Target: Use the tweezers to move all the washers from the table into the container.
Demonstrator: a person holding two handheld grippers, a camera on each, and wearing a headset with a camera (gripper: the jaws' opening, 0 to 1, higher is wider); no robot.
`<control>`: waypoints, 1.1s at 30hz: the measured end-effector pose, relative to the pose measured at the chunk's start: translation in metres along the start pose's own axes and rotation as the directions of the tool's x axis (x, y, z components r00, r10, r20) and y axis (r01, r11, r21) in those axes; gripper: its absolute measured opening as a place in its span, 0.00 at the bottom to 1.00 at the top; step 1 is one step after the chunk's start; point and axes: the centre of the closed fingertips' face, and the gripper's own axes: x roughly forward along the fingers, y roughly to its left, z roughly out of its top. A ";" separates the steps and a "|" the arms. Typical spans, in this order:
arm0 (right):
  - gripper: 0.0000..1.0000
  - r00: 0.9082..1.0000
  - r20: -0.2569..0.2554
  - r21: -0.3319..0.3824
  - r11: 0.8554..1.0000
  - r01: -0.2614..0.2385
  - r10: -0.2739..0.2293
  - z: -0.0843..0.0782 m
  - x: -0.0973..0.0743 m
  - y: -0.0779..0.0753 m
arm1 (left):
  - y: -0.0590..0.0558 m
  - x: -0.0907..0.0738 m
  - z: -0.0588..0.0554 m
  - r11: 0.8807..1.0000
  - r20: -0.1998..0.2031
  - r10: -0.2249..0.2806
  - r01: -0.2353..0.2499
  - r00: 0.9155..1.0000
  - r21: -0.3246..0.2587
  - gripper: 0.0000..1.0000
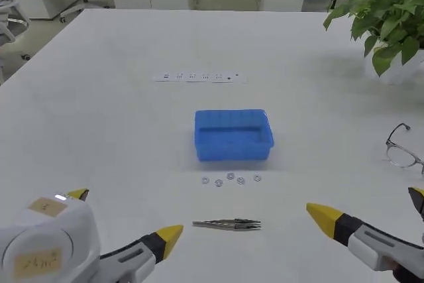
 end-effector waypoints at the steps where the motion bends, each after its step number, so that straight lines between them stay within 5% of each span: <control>1: 0.99 1.000 -0.003 -0.002 1.000 -0.001 0.001 0.000 0.000 0.000 | 0.001 0.000 -0.001 1.000 -0.002 0.001 -0.001 1.000 0.000 0.93; 18: 0.99 0.998 -0.064 -0.013 1.000 0.000 -0.001 -0.010 0.004 0.001 | 0.005 0.005 -0.002 1.000 -0.028 -0.005 0.004 1.000 -0.004 0.88; 27: 0.98 0.995 -0.098 -0.038 0.999 0.008 -0.012 -0.015 0.007 0.002 | -0.004 0.022 -0.005 0.993 -0.103 -0.099 0.105 0.990 0.048 0.69; 33: 0.97 0.994 -0.096 -0.034 0.999 0.039 -0.042 -0.015 0.008 -0.003 | -0.014 0.036 -0.005 0.975 -0.150 -0.184 0.200 0.971 0.098 0.54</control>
